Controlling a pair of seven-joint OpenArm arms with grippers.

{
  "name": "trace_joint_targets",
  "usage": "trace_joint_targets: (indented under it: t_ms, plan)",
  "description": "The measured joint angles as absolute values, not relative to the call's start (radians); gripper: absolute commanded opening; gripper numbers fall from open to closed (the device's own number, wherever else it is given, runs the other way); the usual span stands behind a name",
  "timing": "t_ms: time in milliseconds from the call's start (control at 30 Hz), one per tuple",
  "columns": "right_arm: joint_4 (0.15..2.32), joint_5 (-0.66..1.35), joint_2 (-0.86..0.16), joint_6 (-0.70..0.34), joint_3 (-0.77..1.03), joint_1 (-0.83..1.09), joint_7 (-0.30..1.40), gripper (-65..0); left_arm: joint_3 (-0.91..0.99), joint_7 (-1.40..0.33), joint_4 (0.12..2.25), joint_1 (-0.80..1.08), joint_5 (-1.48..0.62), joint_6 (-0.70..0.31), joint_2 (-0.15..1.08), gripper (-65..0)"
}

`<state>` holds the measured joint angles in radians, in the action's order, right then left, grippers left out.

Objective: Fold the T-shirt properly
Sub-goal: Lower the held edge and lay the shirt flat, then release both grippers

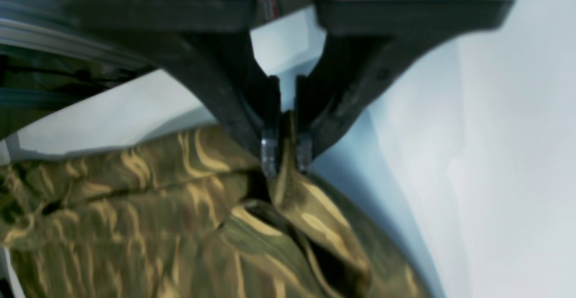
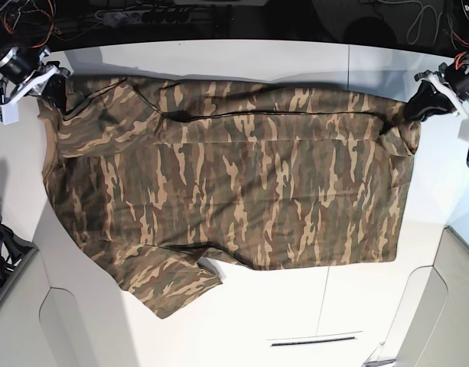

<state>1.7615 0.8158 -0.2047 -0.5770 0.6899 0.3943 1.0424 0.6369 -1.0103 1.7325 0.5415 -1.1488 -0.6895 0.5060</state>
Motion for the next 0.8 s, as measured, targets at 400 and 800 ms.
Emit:
trace_joint_targets:
  t_ms: [400, 800]
  plan:
    - [1.761, 0.838, -0.205, -0.577, 0.733, 0.449, 1.052, -65.0, 0.637, -1.034, 1.732, 0.582, -1.150, -0.690, 0.474, -65.0]
    - [1.761, 0.828, -0.255, -0.577, 0.736, 0.455, 1.052, -65.0, 0.637, -1.058, 1.733, 0.588, -1.172, -0.690, 0.466, -65.0]
